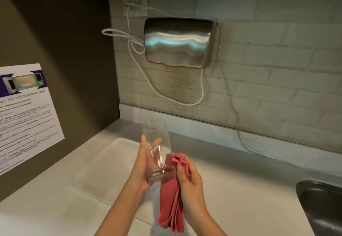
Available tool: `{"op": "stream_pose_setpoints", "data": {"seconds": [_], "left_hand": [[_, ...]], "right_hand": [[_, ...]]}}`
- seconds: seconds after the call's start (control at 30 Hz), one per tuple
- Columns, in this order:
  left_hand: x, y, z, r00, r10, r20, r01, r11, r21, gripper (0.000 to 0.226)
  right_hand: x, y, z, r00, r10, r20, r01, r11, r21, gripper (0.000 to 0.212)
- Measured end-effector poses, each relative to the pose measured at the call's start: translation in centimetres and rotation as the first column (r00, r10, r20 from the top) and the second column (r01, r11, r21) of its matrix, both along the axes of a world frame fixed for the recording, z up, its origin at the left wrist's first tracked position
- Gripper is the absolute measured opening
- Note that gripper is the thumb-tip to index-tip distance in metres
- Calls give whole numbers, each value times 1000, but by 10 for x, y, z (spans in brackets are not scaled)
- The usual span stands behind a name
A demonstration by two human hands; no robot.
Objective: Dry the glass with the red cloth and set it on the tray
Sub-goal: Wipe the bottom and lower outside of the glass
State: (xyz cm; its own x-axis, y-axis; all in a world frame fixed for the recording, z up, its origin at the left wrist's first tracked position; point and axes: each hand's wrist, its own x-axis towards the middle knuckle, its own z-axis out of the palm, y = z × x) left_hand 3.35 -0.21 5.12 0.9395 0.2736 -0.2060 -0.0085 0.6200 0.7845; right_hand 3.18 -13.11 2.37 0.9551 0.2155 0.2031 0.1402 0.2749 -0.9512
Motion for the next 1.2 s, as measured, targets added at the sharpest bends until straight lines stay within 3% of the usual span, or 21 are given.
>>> {"op": "stream_pose_setpoints", "data": {"seconds": [0.07,0.13,0.23,0.3,0.37,0.43,0.5,0.6,0.67,0.77,0.83,0.93,1.0,1.1,1.17,1.2], "left_hand": [[5,-3,3,995,74,-66,-52,955,291,70],[8,-5,3,983,144,-111,-66,851,520,69],[12,-6,-1,969,94,-230,97,708,699,89],[14,-3,-2,952,21,-305,204,699,685,107],[13,1,-1,943,-21,-331,254,688,680,110],[9,6,-3,958,-15,-286,211,710,672,103],[4,12,-7,979,3,-203,121,793,596,95],[-2,21,-19,992,-59,-110,79,980,183,72],[-3,22,-28,995,-95,-45,88,986,-141,54],[0,20,-37,999,-49,13,50,944,-327,47],[-1,19,-37,999,-47,26,52,960,-275,52],[-1,13,-30,996,-86,-27,84,994,-70,57],[0,4,-24,993,-114,-28,113,993,-20,56],[-1,-7,-15,973,-219,68,217,975,36,46],[-1,-6,-11,966,-249,74,242,967,84,55],[0,-4,-9,970,-238,43,232,966,115,62]], "right_hand": [[2,0,-7,986,-40,-162,56,994,97,22],[5,0,-13,968,-91,-232,117,988,98,19],[4,3,-19,968,-148,-203,155,988,20,20],[2,6,-18,975,-167,-144,165,986,-25,24],[1,7,-16,981,-175,-84,169,983,-74,27],[1,7,-13,984,-177,-15,173,977,-126,28],[3,5,-9,985,-164,59,171,975,-142,29],[13,0,-3,984,-169,60,174,980,-99,24],[20,-5,3,990,-140,-20,140,990,-3,22],[30,-12,11,993,-114,-2,114,993,19,28],[33,-15,15,994,-97,40,98,995,-20,32],[31,-11,19,991,-117,66,117,993,3,28],[24,-6,20,970,-134,204,153,985,-78,33],[16,0,18,926,-58,374,139,971,-193,55],[13,-2,15,847,38,530,144,943,-300,62],[14,-5,12,764,109,637,168,918,-358,59]]}}
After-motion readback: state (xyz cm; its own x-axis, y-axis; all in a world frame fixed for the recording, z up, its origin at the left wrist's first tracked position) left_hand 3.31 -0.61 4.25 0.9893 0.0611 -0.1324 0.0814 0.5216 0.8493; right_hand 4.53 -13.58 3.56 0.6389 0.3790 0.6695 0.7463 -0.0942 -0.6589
